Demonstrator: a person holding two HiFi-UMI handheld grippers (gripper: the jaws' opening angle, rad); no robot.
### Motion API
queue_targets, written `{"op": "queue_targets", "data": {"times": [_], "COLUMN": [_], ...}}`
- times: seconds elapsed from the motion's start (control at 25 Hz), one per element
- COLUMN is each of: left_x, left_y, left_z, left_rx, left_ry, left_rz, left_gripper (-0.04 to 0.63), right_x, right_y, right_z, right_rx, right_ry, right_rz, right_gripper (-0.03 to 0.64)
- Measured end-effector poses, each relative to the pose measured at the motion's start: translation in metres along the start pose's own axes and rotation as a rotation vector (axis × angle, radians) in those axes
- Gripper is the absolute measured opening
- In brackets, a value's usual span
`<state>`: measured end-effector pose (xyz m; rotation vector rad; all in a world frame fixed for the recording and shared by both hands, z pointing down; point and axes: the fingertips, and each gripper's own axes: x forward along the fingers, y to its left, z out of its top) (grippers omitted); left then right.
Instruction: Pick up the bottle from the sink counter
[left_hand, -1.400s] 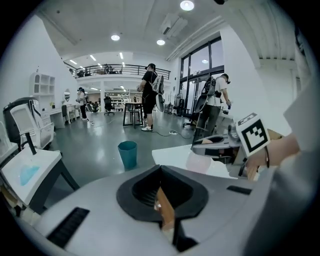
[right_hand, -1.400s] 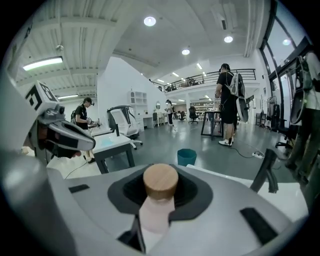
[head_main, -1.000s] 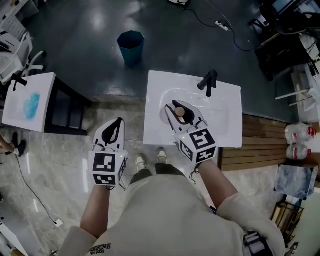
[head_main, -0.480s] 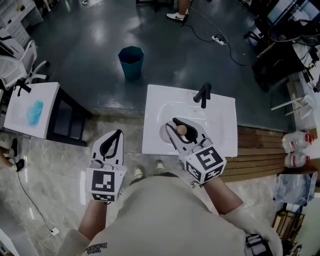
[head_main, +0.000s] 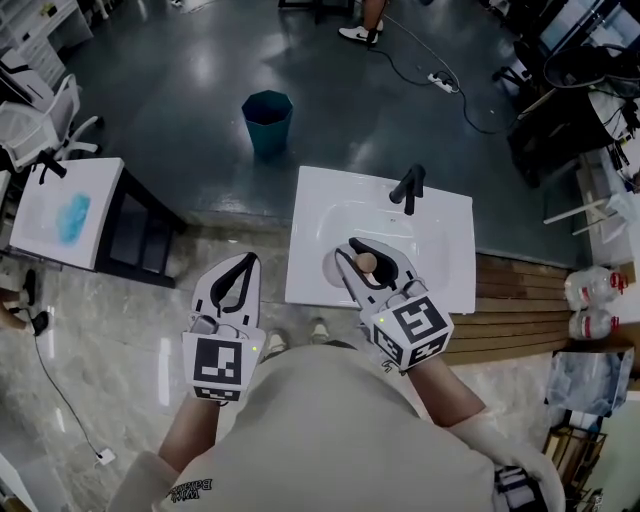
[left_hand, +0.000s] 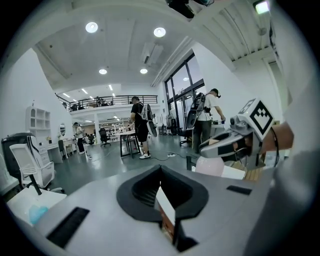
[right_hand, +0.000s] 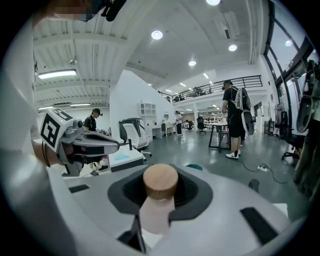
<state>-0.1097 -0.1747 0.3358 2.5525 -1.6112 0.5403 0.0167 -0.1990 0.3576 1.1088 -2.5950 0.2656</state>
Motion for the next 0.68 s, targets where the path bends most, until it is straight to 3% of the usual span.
{"op": "queue_targets", "data": {"times": [0.68], "left_x": [-0.0079], "left_y": [0.0013], "left_z": [-0.0022], "left_rx": [0.010], "left_ry": [0.014], "left_rz": [0.020], "left_gripper": [0.006], "right_x": [0.0022], "right_y": [0.0068], "right_z": [0.0100], "right_rx": [-0.062], "right_ry": [-0.008], "right_rz": [0.002], "right_gripper": [0.084]}}
